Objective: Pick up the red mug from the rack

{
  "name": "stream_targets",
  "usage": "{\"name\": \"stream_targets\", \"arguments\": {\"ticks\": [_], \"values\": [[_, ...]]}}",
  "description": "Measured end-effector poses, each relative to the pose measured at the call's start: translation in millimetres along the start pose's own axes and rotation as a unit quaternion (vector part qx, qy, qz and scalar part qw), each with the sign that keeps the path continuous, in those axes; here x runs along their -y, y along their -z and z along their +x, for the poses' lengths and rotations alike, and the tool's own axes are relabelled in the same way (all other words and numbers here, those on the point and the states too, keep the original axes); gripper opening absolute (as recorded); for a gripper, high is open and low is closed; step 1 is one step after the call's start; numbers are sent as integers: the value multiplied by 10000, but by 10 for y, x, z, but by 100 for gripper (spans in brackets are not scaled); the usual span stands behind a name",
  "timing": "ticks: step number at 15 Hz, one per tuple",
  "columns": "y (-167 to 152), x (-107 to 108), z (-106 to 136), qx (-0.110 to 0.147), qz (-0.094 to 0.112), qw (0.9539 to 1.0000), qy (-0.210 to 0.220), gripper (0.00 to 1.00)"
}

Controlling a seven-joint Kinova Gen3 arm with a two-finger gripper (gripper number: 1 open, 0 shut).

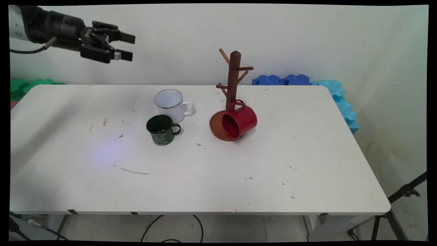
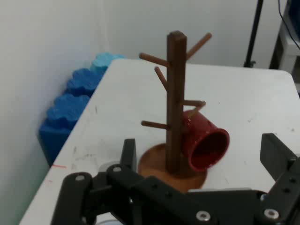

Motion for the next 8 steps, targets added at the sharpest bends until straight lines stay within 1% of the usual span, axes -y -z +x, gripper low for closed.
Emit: {"name": "stream_targets", "arguments": {"ticks": [4, 8], "values": [[-32, 57, -56, -272, 184, 9995, 33, 100], [-97, 84, -59, -403, 369, 9984, 151, 100]]}}
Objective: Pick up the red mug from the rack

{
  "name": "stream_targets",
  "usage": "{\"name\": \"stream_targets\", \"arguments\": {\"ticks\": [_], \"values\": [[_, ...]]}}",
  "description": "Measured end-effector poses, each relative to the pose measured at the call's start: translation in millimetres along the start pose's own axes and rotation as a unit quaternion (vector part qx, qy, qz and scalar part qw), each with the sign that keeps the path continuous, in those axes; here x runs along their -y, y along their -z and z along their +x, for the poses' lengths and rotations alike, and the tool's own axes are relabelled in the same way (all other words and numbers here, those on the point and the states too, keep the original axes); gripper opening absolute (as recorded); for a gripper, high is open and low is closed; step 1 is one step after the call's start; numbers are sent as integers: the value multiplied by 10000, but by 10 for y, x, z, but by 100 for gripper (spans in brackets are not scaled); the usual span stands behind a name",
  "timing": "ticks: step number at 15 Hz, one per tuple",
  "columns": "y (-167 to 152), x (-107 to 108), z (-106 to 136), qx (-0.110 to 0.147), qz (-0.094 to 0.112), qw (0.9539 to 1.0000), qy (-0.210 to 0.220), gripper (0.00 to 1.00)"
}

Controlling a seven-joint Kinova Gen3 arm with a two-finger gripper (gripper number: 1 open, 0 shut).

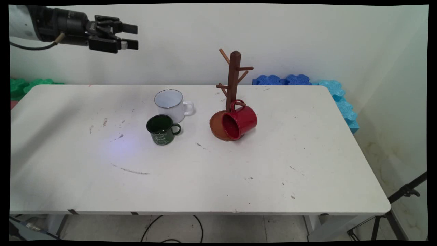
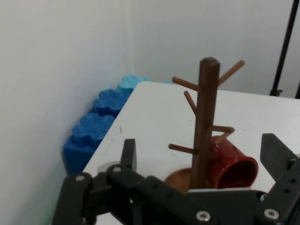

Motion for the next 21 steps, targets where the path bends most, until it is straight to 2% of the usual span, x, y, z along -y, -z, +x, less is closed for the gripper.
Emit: {"name": "stream_targets", "arguments": {"ticks": [2, 7, 12, 14, 19, 21], "values": [[-73, -13, 34, -31, 118, 9998, 172, 100], [-339, -200, 239, -35, 237, 9980, 584, 100], [-729, -543, 472, -78, 308, 9945, 998, 100], [-901, -715, 456, -74, 327, 9930, 1135, 100], [-1322, -1085, 216, 1, 435, 9903, 1318, 100], [-1496, -1226, 122, -78, 461, 9897, 1355, 100]]}}
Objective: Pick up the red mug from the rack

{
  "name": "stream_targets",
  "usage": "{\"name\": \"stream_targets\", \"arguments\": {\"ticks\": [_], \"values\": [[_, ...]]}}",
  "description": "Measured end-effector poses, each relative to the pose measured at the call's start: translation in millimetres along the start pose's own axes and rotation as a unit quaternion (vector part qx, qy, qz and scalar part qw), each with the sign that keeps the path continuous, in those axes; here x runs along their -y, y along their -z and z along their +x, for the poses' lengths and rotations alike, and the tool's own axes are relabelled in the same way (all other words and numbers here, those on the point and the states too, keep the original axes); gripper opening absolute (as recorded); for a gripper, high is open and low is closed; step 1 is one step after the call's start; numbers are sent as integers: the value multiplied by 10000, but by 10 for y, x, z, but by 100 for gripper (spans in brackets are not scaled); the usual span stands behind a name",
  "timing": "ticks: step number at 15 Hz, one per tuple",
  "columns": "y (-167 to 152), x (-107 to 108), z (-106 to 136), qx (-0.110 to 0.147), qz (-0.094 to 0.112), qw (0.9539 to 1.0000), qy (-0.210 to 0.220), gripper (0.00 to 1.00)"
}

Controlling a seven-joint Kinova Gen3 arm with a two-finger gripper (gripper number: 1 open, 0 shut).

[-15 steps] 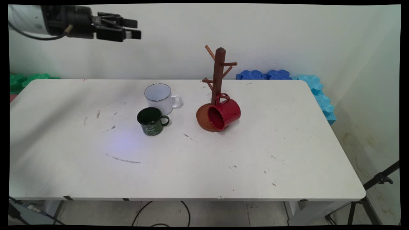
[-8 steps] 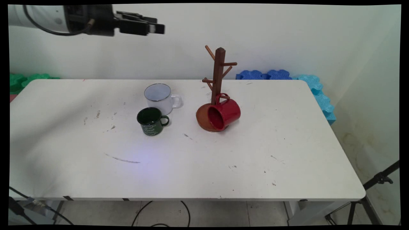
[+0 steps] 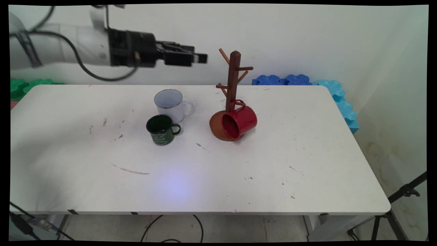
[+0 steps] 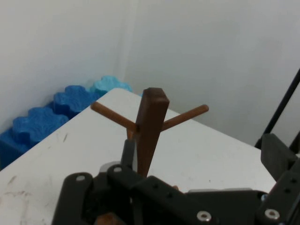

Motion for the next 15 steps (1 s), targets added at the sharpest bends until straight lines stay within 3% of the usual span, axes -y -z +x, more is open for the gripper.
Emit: {"name": "stream_targets", "arguments": {"ticks": [5, 8, 9, 15], "values": [[-340, -179, -310, -76, 100, 9999, 97, 100], [-515, -171, -640, 333, 617, 9975, 128, 100], [-572, -182, -745, 435, 700, 9964, 176, 100], [-780, -358, -1258, 809, 540, 9936, 572, 100]]}}
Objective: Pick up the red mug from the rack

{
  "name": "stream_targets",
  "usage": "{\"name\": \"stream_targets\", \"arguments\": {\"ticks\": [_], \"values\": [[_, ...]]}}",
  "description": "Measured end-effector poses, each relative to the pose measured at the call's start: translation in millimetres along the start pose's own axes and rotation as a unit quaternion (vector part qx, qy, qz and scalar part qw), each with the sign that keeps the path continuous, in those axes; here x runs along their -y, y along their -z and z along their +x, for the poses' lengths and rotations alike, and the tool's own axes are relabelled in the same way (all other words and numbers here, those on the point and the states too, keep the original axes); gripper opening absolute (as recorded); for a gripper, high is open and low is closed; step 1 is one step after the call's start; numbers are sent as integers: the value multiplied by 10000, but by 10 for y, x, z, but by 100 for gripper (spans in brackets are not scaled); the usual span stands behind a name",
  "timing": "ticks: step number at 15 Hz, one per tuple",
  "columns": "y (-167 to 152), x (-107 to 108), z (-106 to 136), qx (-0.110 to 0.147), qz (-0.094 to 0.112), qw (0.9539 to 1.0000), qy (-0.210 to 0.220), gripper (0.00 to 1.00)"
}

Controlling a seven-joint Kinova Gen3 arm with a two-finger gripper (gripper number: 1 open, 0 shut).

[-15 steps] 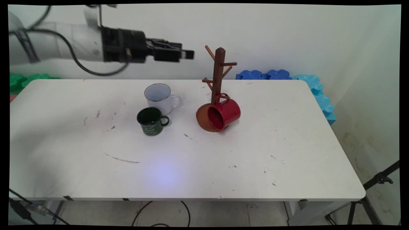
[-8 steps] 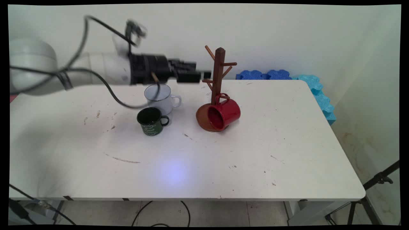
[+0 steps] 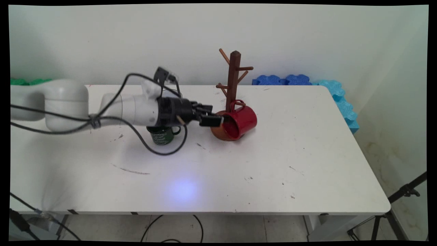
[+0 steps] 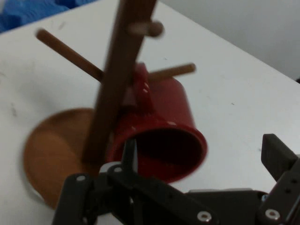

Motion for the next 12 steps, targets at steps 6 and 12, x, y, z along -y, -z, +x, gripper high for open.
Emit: {"name": "stream_targets", "arguments": {"ticks": [6, 12], "values": [[44, -247, -149, -68, -270, 9996, 2, 100], [18, -372, -139, -302, -359, 9988, -119, 100]]}}
